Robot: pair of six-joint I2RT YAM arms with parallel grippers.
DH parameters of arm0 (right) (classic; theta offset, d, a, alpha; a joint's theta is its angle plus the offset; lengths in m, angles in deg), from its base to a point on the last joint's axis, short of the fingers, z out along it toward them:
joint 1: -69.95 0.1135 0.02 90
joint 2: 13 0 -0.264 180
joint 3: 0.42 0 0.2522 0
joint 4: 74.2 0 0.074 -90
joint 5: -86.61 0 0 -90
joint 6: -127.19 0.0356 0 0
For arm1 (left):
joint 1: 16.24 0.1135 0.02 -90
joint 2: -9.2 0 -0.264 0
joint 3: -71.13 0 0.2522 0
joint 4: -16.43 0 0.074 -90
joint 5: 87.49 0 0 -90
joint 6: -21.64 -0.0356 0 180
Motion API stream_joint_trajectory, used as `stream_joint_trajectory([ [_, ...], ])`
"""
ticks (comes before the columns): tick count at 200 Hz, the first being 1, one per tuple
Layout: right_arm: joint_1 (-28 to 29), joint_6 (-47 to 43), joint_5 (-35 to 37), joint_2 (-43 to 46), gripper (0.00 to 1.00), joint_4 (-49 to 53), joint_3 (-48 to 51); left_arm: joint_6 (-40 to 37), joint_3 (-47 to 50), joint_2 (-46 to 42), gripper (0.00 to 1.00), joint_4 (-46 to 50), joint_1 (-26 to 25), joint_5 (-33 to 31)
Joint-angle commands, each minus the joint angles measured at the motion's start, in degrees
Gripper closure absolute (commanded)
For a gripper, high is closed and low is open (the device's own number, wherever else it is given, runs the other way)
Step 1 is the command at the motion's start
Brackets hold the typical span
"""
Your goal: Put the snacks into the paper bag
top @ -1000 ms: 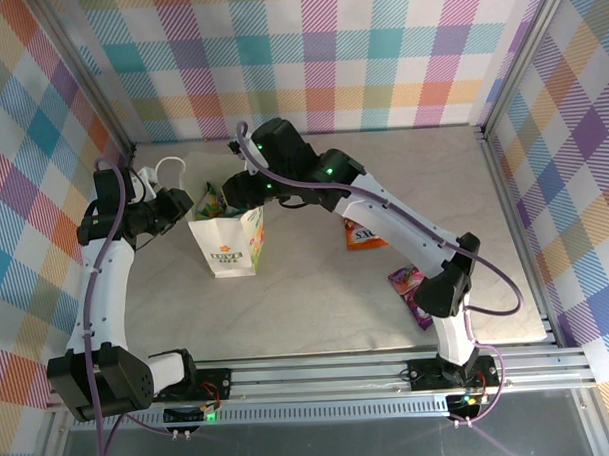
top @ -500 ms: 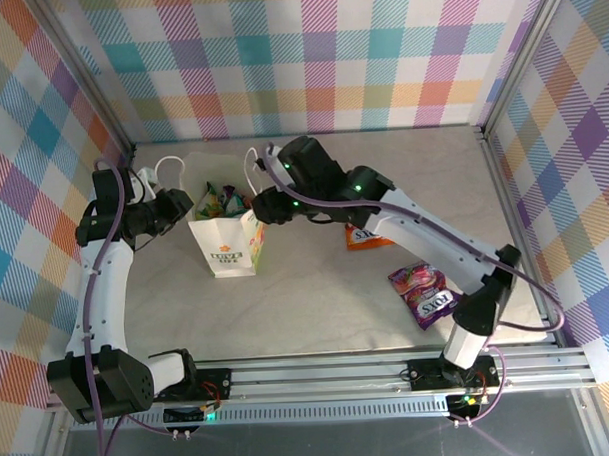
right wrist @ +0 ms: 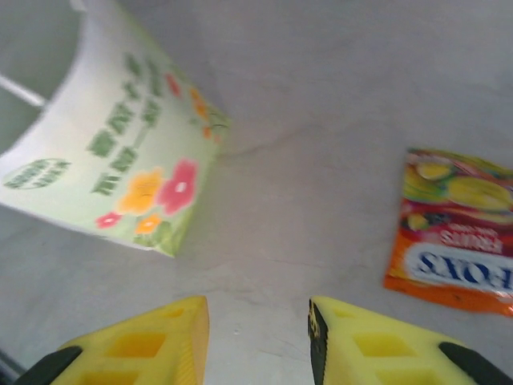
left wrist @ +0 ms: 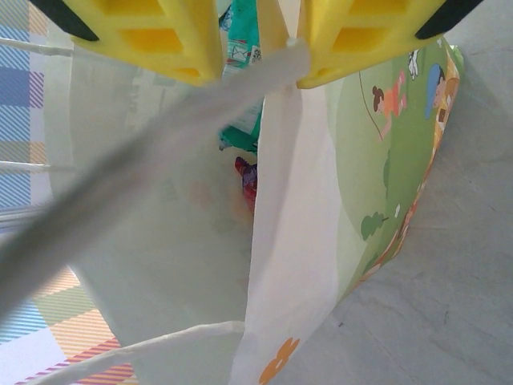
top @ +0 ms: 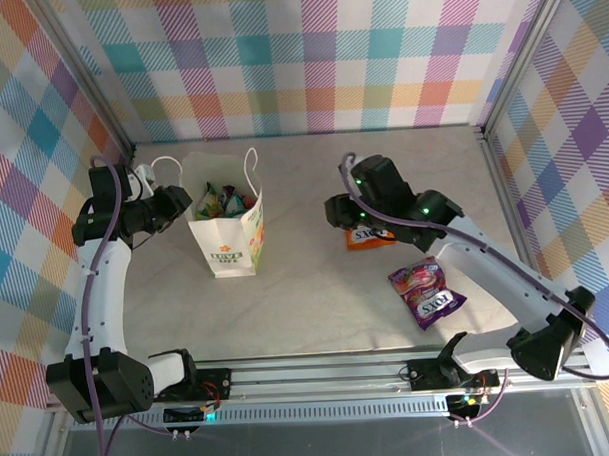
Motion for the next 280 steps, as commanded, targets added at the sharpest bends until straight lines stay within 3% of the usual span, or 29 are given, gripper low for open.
stream_joint_trajectory([
  [1, -1.75, 3.05, 1.71, 4.5, 0.61, 0.73, 2.92, -1.17, -2.25, -1.71, 0.7, 2.21, 0.72, -1.16],
  [64, -6.99, 7.2, 10.15, 12.36, 0.5, 7.92, 11.93, -1.24, -2.58, -0.84, 0.7, 2.59, 0.28, -0.77],
  [122, -15.76, 12.85, 12.48, 20.05, 0.28, 10.98, 19.95, -1.63, -2.56, -0.48, 0.7, 2.94, -0.1, -1.18],
  [174, -23.67, 16.15, 5.06, 20.51, 0.07, 11.99, 24.24, -1.69, -2.59, -0.31, 0.7, 2.59, -0.42, -0.74],
  [236, -31.85, 20.27, 0.81, 22.47, 0.0, 15.06, 31.04, -2.35, -2.47, 0.41, 0.7, 2.46, -0.53, -0.74],
  [280, -37.94, 18.9, -4.01, 22.5, 0.01, 15.4, 34.14, -2.49, -2.07, 0.75, 0.7, 1.97, -0.6, -0.65],
])
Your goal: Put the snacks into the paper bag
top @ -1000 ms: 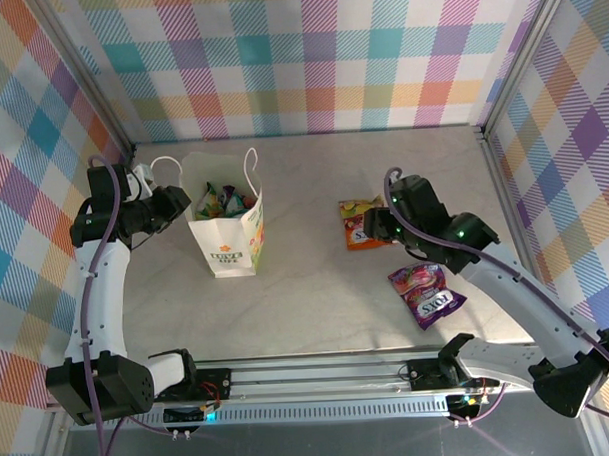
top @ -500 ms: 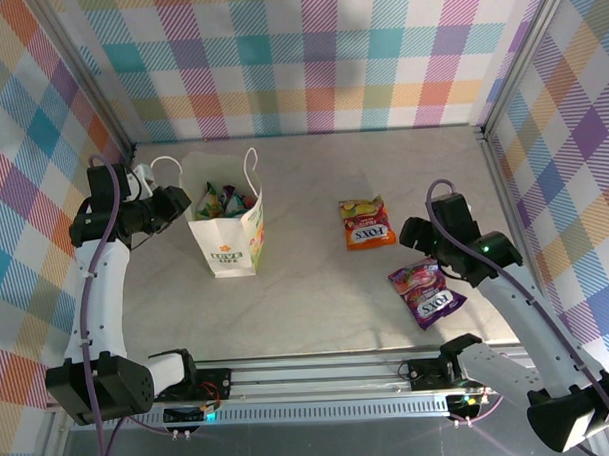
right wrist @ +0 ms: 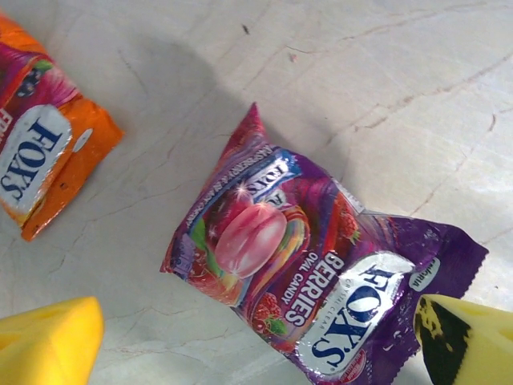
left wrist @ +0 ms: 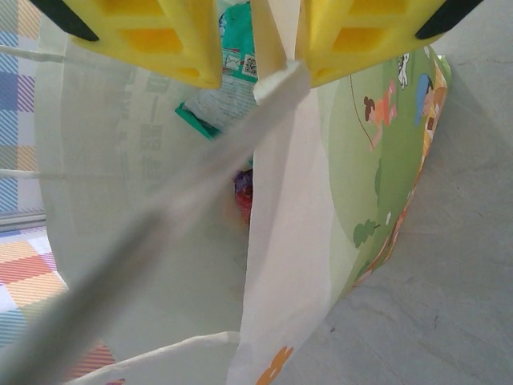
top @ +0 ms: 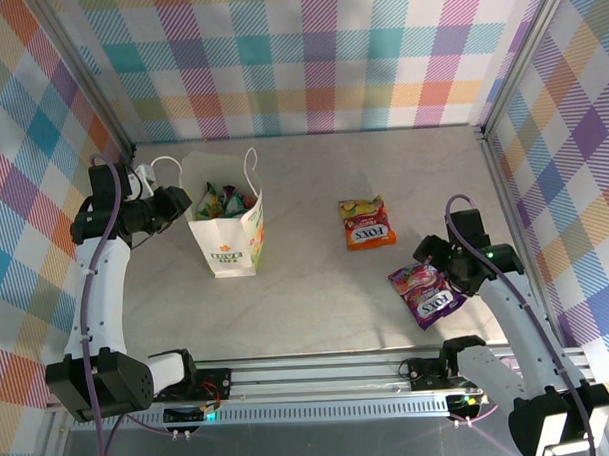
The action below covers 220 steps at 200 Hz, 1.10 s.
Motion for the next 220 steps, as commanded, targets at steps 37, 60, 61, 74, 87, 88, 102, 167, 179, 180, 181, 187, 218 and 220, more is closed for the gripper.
stream_joint_trajectory([
  [37, -6.22, 0.68, -9.05, -1.88, 0.01, -0.19, 5.9, -1.09, -0.63, 0.46, 0.7, -0.5, -0.45, 0.16],
  [60, -9.59, 2.32, -15.51, -2.01, 0.01, -4.12, 10.56, -1.05, -0.68, 0.49, 0.7, -0.37, -0.42, 0.05],
  [61, -9.71, 2.41, -15.76, -2.0, 0.01, -4.3, 10.82, -1.05, -0.71, 0.45, 0.7, -0.39, -0.42, 0.05],
  [74, -10.76, 2.93, -17.8, -2.13, 0.01, -6.22, 12.91, -1.13, -0.82, 0.34, 0.7, -0.34, -0.46, -0.01],
  [87, -11.34, 2.73, -17.89, -2.49, 0.01, -6.84, 13.92, -1.13, -0.69, 0.25, 0.7, -0.41, -0.42, -0.13],
  [88, -11.38, 2.66, -17.87, -2.55, 0.01, -6.88, 13.95, -1.13, -0.67, 0.29, 0.7, -0.41, -0.42, -0.13],
  [102, -11.7, 1.95, -17.67, -3.32, 0.01, -6.93, 14.33, -1.13, -0.66, 0.33, 0.7, -0.41, -0.43, -0.13],
  [167, -12.05, 0.75, -18.29, -4.76, 0.0, -8.85, 16.41, -0.95, -0.64, 0.23, 0.7, -0.39, -0.49, -0.21],
  [179, -12.05, 0.23, -17.57, -4.81, 0.0, -7.81, 15.98, -1.04, -0.65, 0.23, 0.7, -0.32, -0.48, -0.3],
  [180, -12.09, 0.22, -17.53, -4.81, 0.0, -7.77, 15.95, -1.04, -0.66, 0.24, 0.7, -0.32, -0.49, -0.3],
  [181, -12.11, 0.22, -17.47, -4.81, 0.0, -7.7, 15.89, -1.04, -0.66, 0.28, 0.7, -0.32, -0.54, -0.31],
  [187, -12.08, 0.1, -17.1, -4.72, 0.01, -7.28, 15.74, -0.97, -0.67, 0.33, 0.7, -0.41, -0.49, -0.31],
  [218, -12.06, 0.21, -16.44, -3.86, 0.01, -5.4, 15.04, -0.88, -0.66, 0.52, 0.7, -0.67, -0.51, -0.13],
  [220, -12.06, 0.21, -16.44, -3.8, 0.01, -5.32, 15.04, -0.87, -0.59, 0.55, 0.7, -0.67, -0.51, -0.13],
])
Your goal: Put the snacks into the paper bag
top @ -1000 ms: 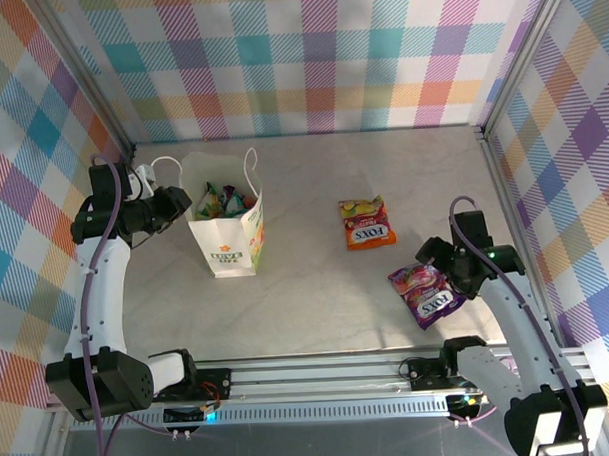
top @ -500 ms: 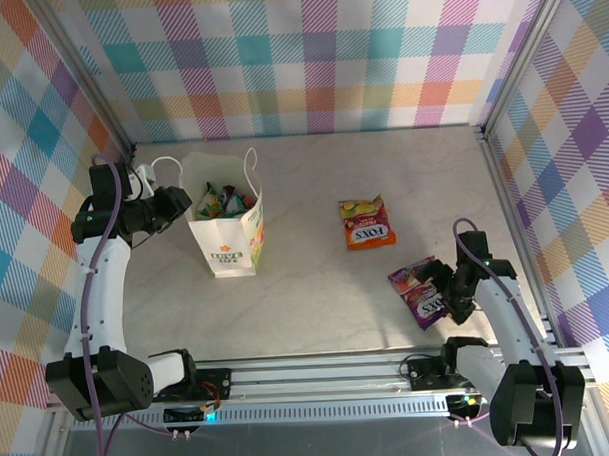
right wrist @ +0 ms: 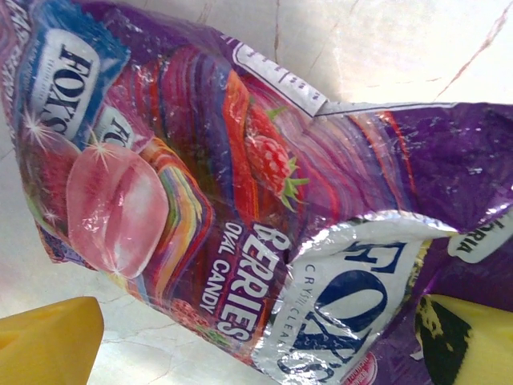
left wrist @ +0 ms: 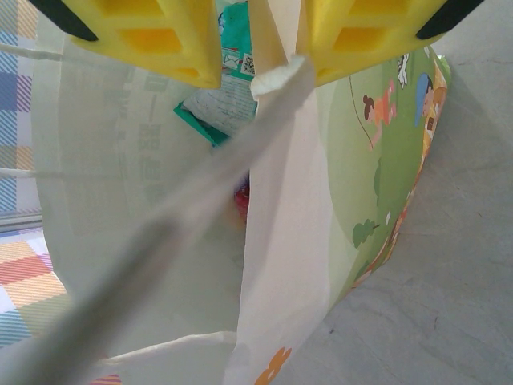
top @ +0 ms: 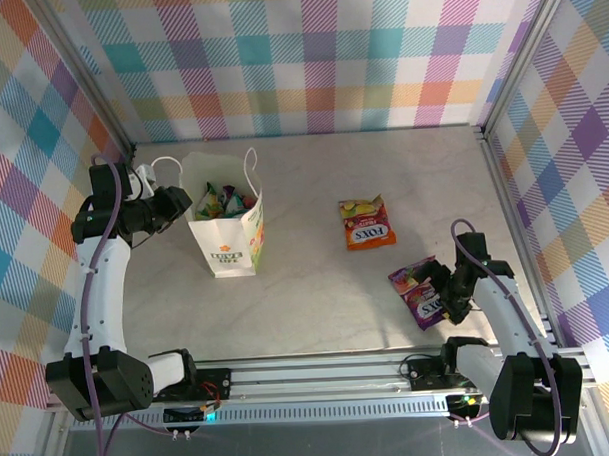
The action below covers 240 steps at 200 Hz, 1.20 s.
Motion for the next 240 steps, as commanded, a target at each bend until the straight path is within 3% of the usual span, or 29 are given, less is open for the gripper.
stream_joint_trajectory([
  [1, -0.38, -0.53, 0.89, 0.81, 0.01, 2.89, -0.9, -0.87, -0.58, 0.31, 0.7, -0.65, -0.4, -0.13],
  [109, -0.41, 0.69, 6.54, 3.8, 0.01, 10.39, -5.41, -0.97, -0.79, 0.64, 0.7, -0.73, -0.36, 0.05],
  [155, -0.39, 6.59, 8.37, 3.28, 0.01, 14.54, -5.56, -0.8, -1.06, 1.0, 0.7, -0.83, -0.51, 0.22],
  [240, -0.39, 5.68, 2.15, 0.44, 0.01, 3.32, 1.53, -0.69, -1.89, 1.34, 0.7, -0.65, -0.71, -0.21],
])
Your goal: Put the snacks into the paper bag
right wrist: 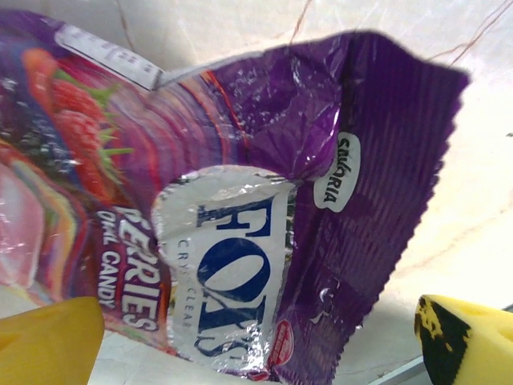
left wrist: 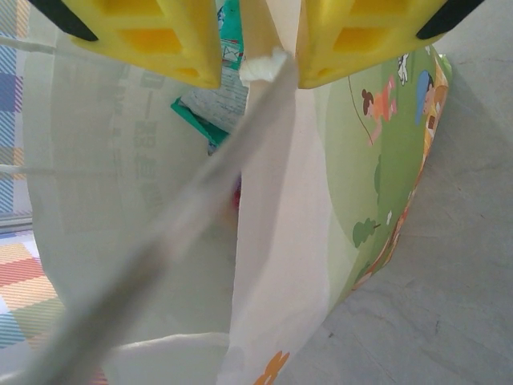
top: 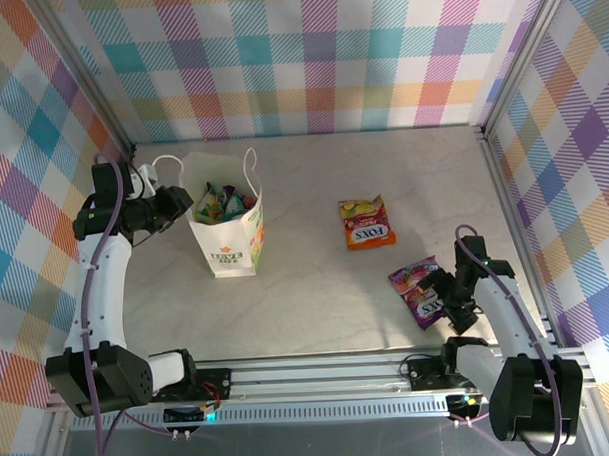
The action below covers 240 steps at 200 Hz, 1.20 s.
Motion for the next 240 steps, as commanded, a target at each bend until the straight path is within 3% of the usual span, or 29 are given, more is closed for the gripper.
stream_joint_trajectory([
  [1, -0.31, -0.08, -2.17, 0.17, 0.01, -2.96, 1.42, -0.67, -1.65, 0.23, 0.7, -0.5, -0.38, -0.21],
  [143, -0.36, -0.28, -12.44, -4.17, 0.03, -17.9, 6.09, -0.2, -2.0, 0.21, 0.69, -0.54, -1.13, -0.66],
  [240, -0.35, -3.92, -11.58, -5.63, 0.43, -17.43, 4.63, -0.18, -1.85, 0.23, 0.69, -0.58, -1.26, -1.0],
])
